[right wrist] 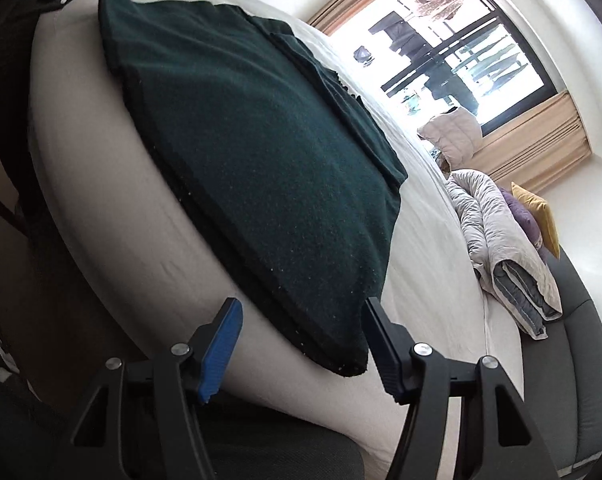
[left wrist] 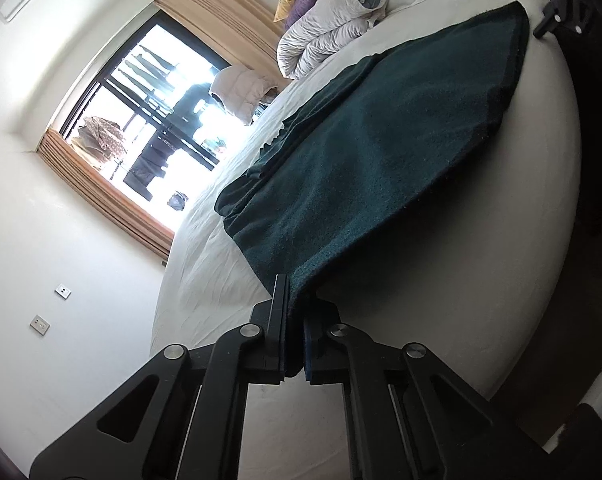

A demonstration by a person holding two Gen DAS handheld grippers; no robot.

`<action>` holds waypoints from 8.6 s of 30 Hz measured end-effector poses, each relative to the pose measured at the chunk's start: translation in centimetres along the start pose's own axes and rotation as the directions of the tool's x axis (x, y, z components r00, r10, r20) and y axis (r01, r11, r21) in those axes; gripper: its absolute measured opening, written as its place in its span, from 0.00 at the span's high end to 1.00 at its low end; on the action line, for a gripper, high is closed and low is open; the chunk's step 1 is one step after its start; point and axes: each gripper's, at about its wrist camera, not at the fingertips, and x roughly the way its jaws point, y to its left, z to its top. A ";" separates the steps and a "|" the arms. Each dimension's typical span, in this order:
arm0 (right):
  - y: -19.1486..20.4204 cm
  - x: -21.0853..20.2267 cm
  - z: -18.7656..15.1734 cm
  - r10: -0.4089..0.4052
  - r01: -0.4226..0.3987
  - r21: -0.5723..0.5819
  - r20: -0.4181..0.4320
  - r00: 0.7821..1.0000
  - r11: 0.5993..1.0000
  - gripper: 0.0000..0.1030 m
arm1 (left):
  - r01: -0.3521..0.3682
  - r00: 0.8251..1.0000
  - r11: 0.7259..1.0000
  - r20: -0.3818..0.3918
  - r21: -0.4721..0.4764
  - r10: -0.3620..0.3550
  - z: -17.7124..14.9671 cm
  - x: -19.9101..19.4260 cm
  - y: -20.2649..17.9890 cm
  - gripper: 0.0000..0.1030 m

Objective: Fold small clothes

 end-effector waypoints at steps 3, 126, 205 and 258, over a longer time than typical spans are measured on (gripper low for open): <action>0.0 0.4 0.2 -0.034 0.034 -0.018 0.005 0.999 0.999 0.39 | 0.002 1.000 0.999 -0.003 -0.047 -0.002 0.1 0.0 1.0 0.96; -26.6 27.9 14.6 0.240 -0.296 0.884 0.219 0.946 0.361 0.45 | -0.150 0.934 0.864 -0.356 -0.481 -0.036 8.9 36.2 19.1 0.17; -15.6 30.6 20.3 0.554 -0.609 0.776 0.584 0.593 -0.167 0.79 | 0.066 0.869 -0.564 0.325 -0.823 -0.373 -4.1 26.5 16.1 0.20; -24.7 36.3 17.0 0.611 -0.587 0.745 0.634 0.475 -0.316 0.50 | 0.329 0.936 0.748 0.095 -0.577 -0.339 27.6 29.7 2.8 0.93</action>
